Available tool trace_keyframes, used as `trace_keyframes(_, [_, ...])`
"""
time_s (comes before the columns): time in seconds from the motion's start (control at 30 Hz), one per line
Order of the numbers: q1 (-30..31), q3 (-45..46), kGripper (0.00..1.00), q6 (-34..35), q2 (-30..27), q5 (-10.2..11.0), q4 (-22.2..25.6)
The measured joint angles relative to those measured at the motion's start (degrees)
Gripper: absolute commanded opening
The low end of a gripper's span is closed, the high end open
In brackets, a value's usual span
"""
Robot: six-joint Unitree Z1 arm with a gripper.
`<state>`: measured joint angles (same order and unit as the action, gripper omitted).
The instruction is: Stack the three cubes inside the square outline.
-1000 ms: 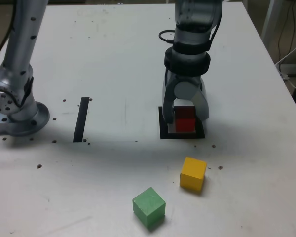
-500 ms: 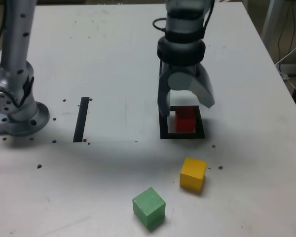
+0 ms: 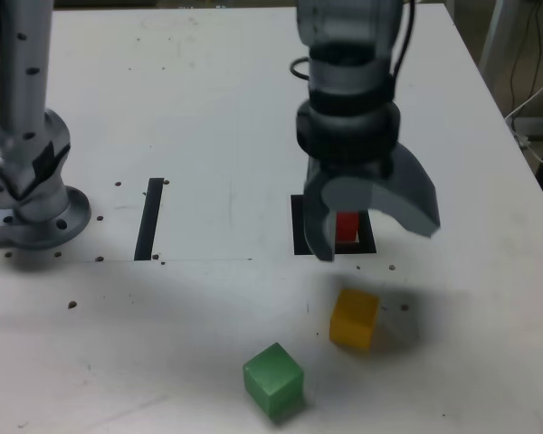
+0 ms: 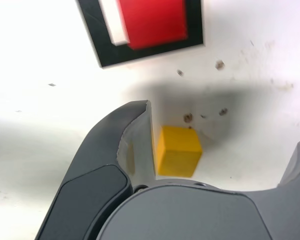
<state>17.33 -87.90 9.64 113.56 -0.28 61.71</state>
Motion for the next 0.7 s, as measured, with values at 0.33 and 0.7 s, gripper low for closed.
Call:
trace_keyframes(0.33, [4.94, -4.12, 0.98, 0.88, 5.23, 0.88, 1.75])
trace_keyframes(0.7, [8.6, -4.73, 0.93, -2.25, 6.48, 1.89, 4.89])
